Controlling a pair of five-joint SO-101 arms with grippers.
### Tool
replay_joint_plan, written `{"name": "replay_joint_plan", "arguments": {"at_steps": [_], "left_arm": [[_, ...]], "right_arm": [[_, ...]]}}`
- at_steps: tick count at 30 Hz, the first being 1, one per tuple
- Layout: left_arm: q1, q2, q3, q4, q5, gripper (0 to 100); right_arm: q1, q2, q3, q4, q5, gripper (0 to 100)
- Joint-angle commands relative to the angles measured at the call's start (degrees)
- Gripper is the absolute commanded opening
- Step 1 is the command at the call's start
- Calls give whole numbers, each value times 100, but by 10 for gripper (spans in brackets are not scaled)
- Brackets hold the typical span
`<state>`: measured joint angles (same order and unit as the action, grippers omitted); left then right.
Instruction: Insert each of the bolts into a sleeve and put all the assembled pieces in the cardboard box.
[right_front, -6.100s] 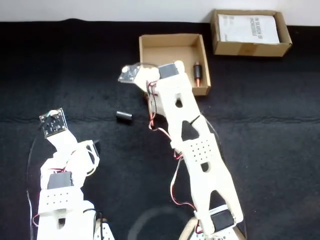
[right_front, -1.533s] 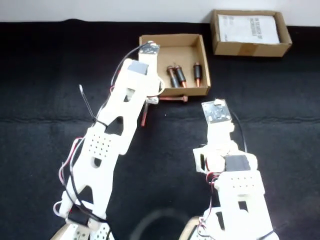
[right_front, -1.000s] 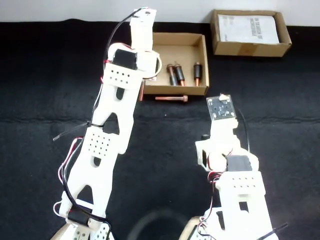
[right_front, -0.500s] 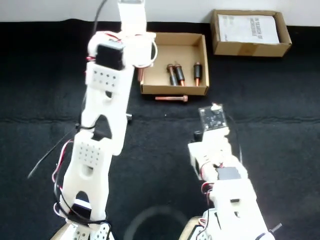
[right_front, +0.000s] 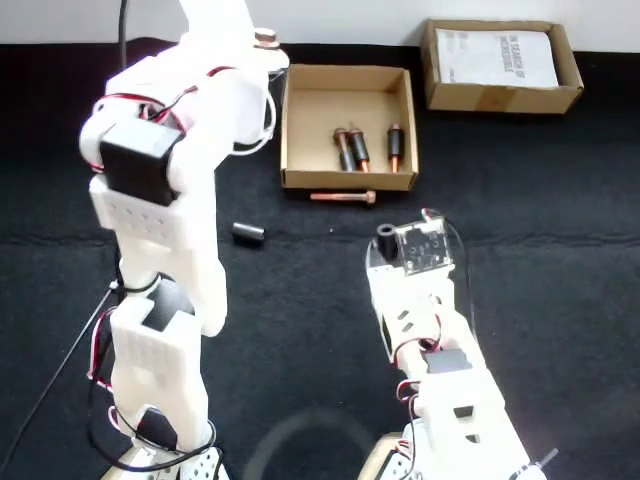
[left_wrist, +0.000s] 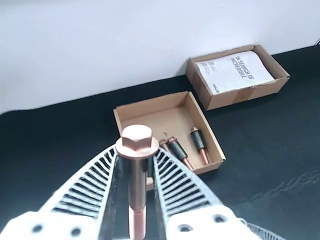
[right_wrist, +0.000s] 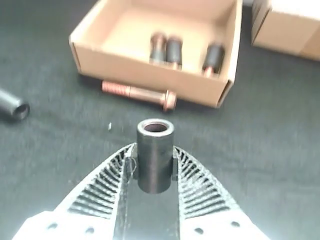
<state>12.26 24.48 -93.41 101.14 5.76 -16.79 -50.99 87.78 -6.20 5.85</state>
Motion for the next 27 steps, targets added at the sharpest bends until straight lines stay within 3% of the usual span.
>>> {"name": "replay_joint_plan", "arguments": {"at_steps": [1, 6, 13, 18, 27], "left_arm": [[22, -356, 101, 26, -264, 8], [40, -989, 1516, 26, -387, 8], [497, -2440, 4875, -18, -765, 8], [769, -2879, 6070, -35, -756, 8], [884, -2949, 6941, -1829, -70, 8]], "right_arm": [[-40, -127, 57, -655, -123, 7], [-13, -127, 75, -1147, -545, 7], [-31, -171, 66, -1464, -703, 7], [-31, -180, 84, -1648, -703, 7], [-31, -180, 84, -1771, -712, 7]]}}
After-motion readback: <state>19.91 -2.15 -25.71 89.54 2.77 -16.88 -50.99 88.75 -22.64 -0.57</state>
